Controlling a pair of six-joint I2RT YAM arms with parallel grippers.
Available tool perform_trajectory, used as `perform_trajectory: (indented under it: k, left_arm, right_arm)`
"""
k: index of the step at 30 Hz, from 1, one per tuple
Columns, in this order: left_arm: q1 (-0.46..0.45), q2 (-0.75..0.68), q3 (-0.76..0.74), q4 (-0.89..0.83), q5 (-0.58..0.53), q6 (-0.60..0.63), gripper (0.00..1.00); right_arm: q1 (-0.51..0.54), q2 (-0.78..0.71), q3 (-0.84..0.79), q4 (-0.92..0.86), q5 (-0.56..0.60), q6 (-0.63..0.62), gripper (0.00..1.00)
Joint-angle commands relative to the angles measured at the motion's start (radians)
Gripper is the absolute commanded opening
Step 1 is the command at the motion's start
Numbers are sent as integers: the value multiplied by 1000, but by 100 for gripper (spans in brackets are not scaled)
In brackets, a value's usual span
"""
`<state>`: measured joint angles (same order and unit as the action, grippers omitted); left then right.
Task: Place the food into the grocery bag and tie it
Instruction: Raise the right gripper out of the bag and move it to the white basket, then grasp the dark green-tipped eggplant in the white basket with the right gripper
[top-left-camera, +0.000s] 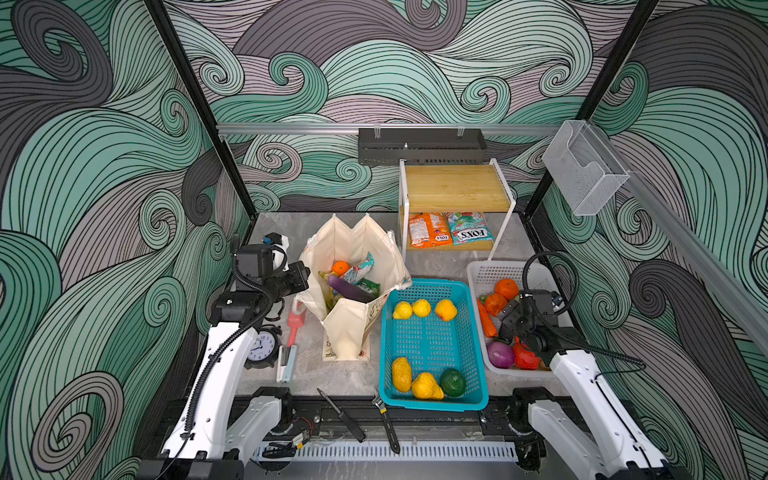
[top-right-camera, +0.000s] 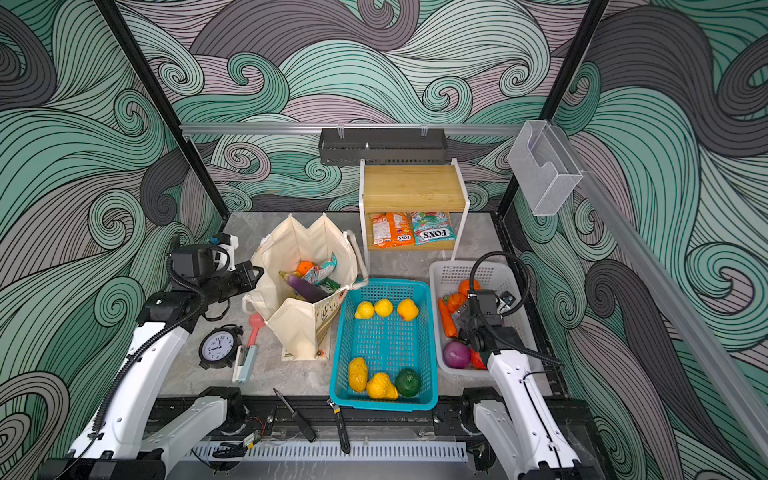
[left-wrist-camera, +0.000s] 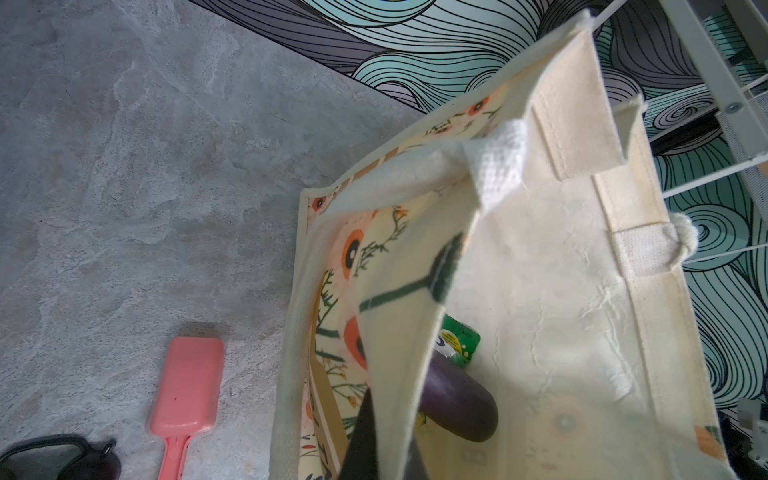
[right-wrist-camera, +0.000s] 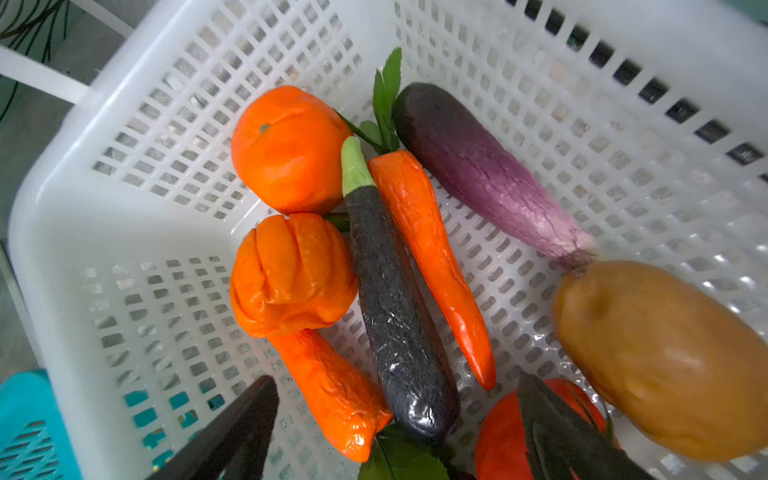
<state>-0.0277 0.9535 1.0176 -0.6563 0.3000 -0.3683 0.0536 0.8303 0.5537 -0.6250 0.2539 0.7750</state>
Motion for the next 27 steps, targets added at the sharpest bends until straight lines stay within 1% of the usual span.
perform_trajectory:
  k: [1,4,7,9,14,27]
  left_arm:
    - [6,1,-8,-21,20,-1,0]
    - [6,3,-8,-20,20,-1,0]
    - [8,1,-7,-20,21,-1,0]
    - [8,-1,-8,-22,21,-2,0]
    - [9,-1,-8,-23,23,-1,0]
    - [12,-7,-7,-23,27,-3,0]
  right_arm:
    - [-18,50,-17,82,-48,29,86]
    - [-32,110,-14,109,-68,33,81]
    - [-38,153,-19,138,-60,41,70]
    - [-41,176,-25,161,-54,43,67]
    - [-53,234,-33,191,-35,49,54]
    - [-59,341,-40,260,-31,70,51]
